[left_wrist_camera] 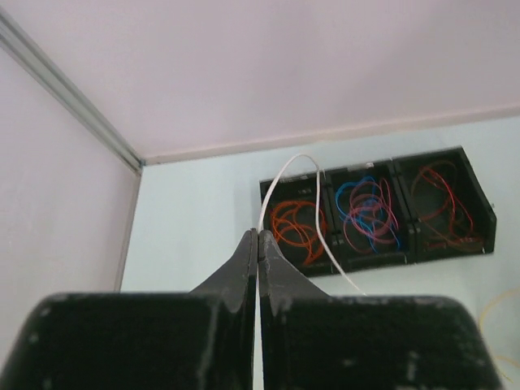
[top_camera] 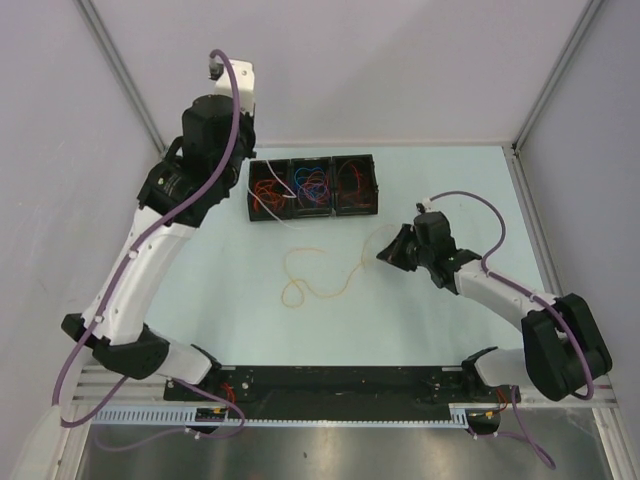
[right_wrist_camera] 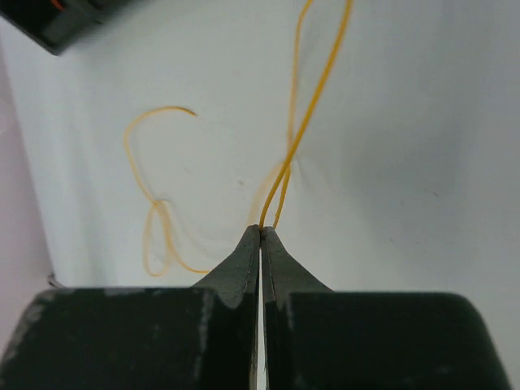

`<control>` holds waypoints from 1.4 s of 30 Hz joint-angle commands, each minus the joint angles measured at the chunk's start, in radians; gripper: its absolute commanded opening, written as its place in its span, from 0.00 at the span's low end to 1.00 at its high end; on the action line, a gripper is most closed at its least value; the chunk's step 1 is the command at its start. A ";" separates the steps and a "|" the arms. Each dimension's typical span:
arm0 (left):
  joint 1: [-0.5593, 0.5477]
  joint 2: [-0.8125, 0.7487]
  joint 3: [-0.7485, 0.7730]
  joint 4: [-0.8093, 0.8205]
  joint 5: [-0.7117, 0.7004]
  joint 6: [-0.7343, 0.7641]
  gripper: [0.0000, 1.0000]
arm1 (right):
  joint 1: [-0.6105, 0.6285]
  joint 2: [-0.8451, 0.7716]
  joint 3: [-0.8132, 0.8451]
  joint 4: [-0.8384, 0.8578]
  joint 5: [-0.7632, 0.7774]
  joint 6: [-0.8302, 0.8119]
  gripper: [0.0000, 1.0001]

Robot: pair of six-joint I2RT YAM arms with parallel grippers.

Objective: Untangle the cables

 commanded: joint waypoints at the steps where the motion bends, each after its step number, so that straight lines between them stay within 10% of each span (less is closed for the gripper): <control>1: 0.025 0.043 0.124 0.027 -0.051 0.048 0.00 | -0.011 -0.024 -0.038 -0.040 0.039 -0.089 0.00; 11: 0.117 0.189 0.293 0.059 -0.069 0.100 0.00 | -0.037 0.051 -0.065 0.051 -0.029 -0.158 0.00; 42: 0.301 0.278 0.061 0.286 0.224 -0.076 0.00 | -0.097 0.120 -0.085 0.138 -0.193 -0.172 0.00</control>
